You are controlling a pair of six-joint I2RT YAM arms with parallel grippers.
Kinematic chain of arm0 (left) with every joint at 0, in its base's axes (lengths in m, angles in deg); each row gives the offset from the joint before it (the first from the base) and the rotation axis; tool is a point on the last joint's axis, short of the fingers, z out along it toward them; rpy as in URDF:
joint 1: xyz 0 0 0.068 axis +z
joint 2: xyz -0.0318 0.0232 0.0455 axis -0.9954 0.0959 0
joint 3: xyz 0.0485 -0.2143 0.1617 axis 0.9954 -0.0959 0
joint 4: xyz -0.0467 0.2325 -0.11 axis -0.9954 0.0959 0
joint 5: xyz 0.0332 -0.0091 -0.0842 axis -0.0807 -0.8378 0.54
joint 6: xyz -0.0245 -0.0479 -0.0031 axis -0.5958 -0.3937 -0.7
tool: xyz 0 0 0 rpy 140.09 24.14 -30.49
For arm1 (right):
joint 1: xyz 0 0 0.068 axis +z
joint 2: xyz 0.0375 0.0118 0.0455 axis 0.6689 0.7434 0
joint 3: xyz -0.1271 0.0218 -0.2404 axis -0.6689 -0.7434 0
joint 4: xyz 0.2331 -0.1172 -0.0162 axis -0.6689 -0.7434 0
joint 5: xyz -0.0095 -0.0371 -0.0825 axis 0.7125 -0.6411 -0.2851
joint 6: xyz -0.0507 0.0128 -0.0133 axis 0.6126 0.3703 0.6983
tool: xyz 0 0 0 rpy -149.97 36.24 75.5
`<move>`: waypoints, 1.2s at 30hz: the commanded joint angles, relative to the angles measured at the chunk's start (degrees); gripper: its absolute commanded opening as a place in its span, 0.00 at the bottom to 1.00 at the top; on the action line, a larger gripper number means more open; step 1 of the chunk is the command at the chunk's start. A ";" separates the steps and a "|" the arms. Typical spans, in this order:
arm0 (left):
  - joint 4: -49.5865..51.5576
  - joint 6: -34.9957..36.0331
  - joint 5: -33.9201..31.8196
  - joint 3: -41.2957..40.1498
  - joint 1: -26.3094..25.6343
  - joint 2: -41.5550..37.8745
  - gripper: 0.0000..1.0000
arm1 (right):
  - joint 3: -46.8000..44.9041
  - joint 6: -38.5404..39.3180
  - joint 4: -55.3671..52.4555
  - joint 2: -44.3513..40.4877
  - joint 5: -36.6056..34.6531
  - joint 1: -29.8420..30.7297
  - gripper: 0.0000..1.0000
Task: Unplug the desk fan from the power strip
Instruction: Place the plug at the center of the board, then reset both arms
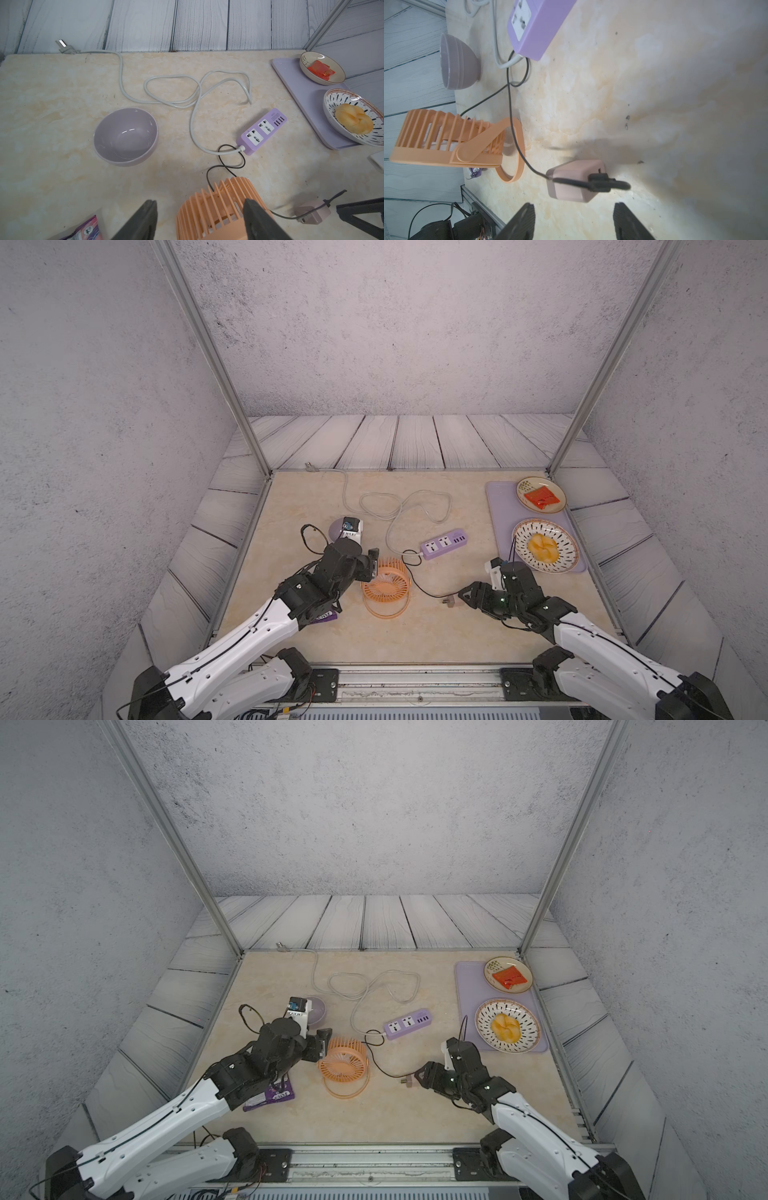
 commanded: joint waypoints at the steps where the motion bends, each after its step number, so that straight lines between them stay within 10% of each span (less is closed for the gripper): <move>1: 1.70 -0.51 -1.23 1.19 0.24 0.24 0.71 | 4.00 3.33 -7.97 -2.43 -4.44 -0.26 0.66; 9: 5.83 -0.84 -5.36 5.61 0.40 1.17 0.99 | 16.29 12.38 -18.90 -2.41 -12.55 -0.27 0.72; 13: 8.13 0.75 -6.62 9.44 1.61 2.22 1.00 | 25.01 15.83 -23.05 1.37 -20.29 -0.28 0.98; 23: 10.23 5.65 -5.05 17.52 14.08 8.63 1.00 | 39.35 22.41 -20.88 12.64 -35.60 -3.90 0.99; 36: -15.30 19.58 -8.14 2.30 30.18 9.96 0.99 | 23.15 32.83 8.13 13.06 -52.12 -9.27 0.99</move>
